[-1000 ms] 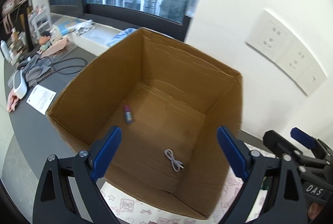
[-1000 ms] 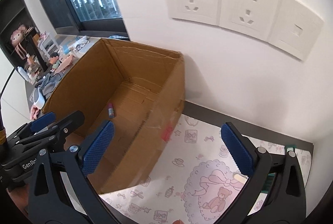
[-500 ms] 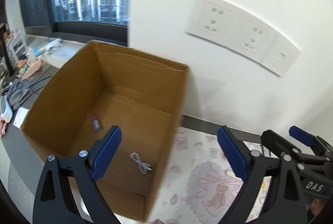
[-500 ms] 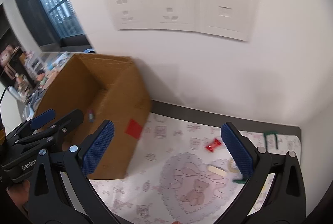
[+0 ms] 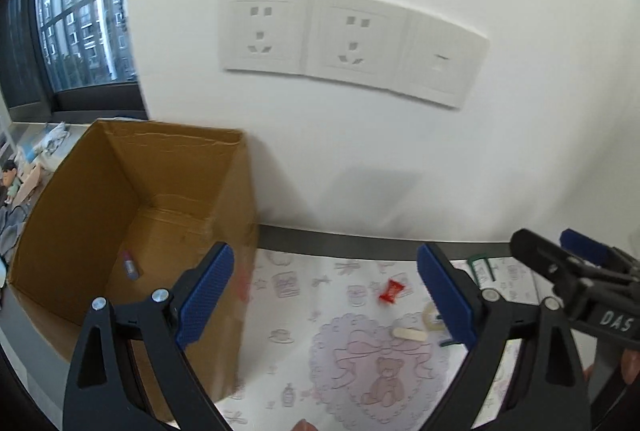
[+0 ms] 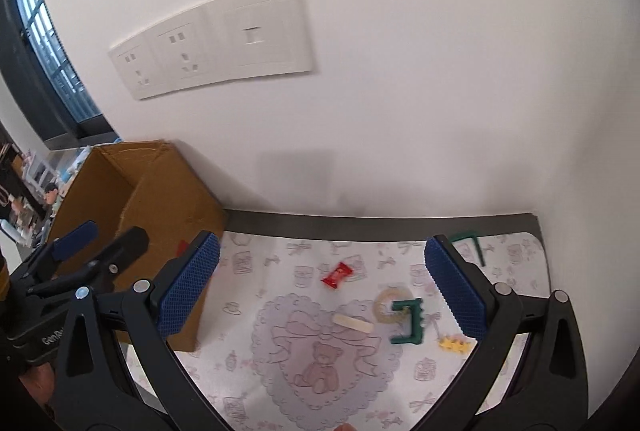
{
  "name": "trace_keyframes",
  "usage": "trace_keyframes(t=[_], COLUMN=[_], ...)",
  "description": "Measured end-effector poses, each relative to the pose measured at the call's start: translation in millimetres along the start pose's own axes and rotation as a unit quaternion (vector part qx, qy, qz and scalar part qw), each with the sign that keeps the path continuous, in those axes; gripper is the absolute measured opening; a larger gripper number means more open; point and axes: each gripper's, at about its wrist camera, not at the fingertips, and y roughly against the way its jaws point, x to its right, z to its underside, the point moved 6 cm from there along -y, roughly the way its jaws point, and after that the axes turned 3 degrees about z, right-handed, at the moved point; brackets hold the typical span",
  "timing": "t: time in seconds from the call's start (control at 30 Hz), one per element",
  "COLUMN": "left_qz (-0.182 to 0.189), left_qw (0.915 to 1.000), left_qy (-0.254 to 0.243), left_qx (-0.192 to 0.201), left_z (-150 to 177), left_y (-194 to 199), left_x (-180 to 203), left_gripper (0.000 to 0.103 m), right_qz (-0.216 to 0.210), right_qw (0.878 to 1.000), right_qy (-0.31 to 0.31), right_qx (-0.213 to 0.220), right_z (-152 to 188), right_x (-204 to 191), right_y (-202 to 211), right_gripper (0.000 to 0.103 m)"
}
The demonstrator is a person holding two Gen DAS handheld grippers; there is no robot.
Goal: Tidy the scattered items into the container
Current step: 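Move both tools back over the mat toward the green stool and binder clip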
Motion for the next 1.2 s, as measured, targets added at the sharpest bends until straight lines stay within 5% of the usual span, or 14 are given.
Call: trace_keyframes(t=[0.3, 0.87, 0.97, 1.2], left_qz=[0.014, 0.040, 0.016, 0.005], left_qw=[0.9988, 0.9935, 0.9910, 0.9928], left_qy=[-0.032, -0.038, -0.021, -0.032], left_qx=[-0.034, -0.099, -0.131, -0.115], left_z=[6.1, 35.3, 44.2, 56.3], left_y=[-14.7, -42.4, -55.2, -67.1], left_x=[50.8, 115.0, 113.2, 126.8], left_gripper=[0.092, 0.092, 0.092, 0.092], right_qz=[0.032, 0.065, 0.066, 0.063], right_qw=[0.998, 0.995, 0.994, 0.992], right_qy=[0.000, -0.051, -0.064, -0.077], right_qx=[-0.047, -0.053, -0.059, -0.073], right_z=[19.3, 42.8, 46.8, 57.9], right_x=[50.4, 124.7, 138.0, 159.6], right_y=[1.4, 9.3, 4.8, -9.7], right_gripper=[0.103, 0.103, 0.103, 0.103])
